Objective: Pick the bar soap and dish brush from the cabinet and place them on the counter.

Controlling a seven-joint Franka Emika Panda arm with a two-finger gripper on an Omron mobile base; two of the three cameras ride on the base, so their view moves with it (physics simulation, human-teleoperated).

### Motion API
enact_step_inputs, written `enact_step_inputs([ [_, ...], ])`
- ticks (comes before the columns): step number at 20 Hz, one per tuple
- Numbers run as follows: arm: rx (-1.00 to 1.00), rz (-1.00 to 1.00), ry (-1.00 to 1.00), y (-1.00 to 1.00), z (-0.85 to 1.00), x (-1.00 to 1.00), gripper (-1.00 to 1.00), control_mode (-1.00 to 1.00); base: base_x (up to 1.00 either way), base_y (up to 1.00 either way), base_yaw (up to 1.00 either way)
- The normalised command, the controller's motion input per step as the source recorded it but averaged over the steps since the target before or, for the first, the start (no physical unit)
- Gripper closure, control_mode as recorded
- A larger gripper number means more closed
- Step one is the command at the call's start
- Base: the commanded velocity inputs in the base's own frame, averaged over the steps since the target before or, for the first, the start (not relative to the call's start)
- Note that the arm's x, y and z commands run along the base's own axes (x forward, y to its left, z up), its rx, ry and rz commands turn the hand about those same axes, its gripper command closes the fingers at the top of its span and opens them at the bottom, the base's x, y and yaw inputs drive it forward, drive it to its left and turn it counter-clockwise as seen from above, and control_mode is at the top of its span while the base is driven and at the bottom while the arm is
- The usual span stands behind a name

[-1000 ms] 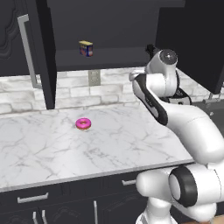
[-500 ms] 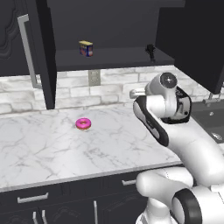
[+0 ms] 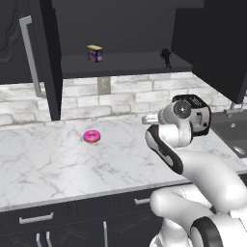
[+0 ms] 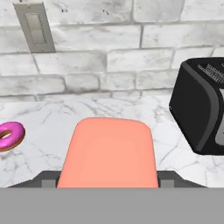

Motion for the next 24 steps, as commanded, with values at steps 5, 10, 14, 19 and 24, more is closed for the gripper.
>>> enact_step_inputs([
  [5,0.00,0.00,0.03,0.00,-0.54,0.00,1.00,-1.00,0.00,0.00,0.00],
  [10,0.03,0.00,0.03,-0.04,-0.18,0.08,1.00,-1.00,0.00,0.00,0.00],
  [14,0.09,0.00,0.09,-0.17,-0.01,0.19,1.00,-1.00,0.00,0.00,0.00],
  [19,0.07,0.00,0.11,-0.10,0.00,0.17,1.00,-1.00,0.00,0.00,0.00],
  [24,0.00,0.00,0.09,0.00,-0.28,0.10,1.00,-1.00,0.00,0.00,0.00],
])
